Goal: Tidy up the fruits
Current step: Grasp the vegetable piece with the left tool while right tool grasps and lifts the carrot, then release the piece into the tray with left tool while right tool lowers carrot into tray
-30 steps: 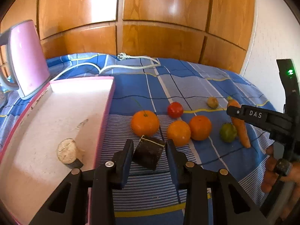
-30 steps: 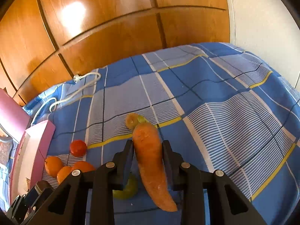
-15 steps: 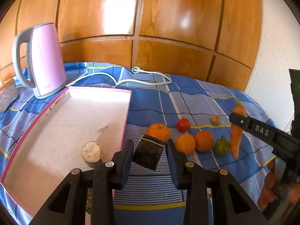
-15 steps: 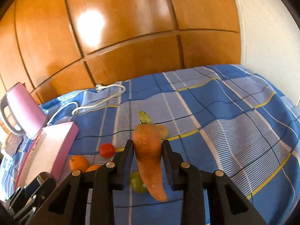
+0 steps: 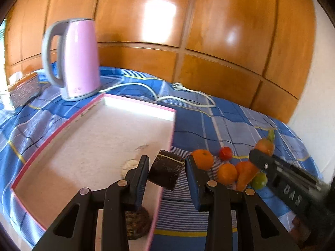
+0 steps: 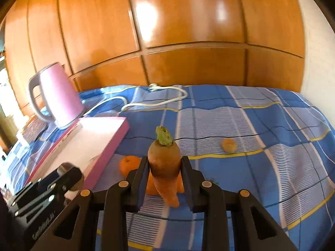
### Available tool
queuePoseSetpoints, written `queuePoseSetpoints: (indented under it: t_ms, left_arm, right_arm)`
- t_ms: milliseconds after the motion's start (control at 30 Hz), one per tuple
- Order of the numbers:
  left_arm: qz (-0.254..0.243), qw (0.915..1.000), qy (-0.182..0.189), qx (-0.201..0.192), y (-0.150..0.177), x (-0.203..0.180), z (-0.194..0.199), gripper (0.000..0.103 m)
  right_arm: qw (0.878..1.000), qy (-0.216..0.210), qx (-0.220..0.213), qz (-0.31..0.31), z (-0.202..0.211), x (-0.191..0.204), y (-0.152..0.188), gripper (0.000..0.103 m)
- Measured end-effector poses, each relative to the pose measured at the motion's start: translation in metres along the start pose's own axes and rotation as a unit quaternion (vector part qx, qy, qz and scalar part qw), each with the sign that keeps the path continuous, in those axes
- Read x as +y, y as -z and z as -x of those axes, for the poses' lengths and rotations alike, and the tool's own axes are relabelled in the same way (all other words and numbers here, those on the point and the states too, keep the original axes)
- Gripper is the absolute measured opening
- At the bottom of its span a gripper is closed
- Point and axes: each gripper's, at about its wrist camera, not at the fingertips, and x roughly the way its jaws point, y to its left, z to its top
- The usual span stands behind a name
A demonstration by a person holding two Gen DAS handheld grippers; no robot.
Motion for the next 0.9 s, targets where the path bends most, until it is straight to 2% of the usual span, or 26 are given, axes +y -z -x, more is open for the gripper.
queuePoseSetpoints:
  t_ms: [167, 300, 567, 767, 900]
  left_arm:
    - [0.03, 0.9991, -0.028, -0.009, -0.001, 0.014, 0.005, 0.036]
    - [0.059, 0.9959, -0.066, -0.015, -0.002, 0.03, 0.007, 0.036]
    - [0.152, 0.9798, -0.129, -0.019, 0.003, 0.075, 0.019, 0.036]
    - [0.178, 0.971, -0.158, -0.019, 0.005, 0.087, 0.019, 0.036]
    - [0.199, 0.9636, -0.177, -0.021, 0.006, 0.096, 0.017, 0.036]
  right_arm:
    - [0.999, -0.034, 0.007, 0.033, -0.005, 0.028, 0.003, 0.03]
    - [0.997, -0.057, 0.006, 0.054, -0.007, 0.049, 0.004, 0.031]
    - [0.993, -0.102, 0.004, 0.054, -0.015, 0.075, -0.001, 0.03]
    - [0.989, -0.119, 0.0, 0.083, -0.02, 0.1, -0.001, 0.031]
    - [0.988, -0.131, 0.005, 0.079, -0.026, 0.103, -0.003, 0.031]
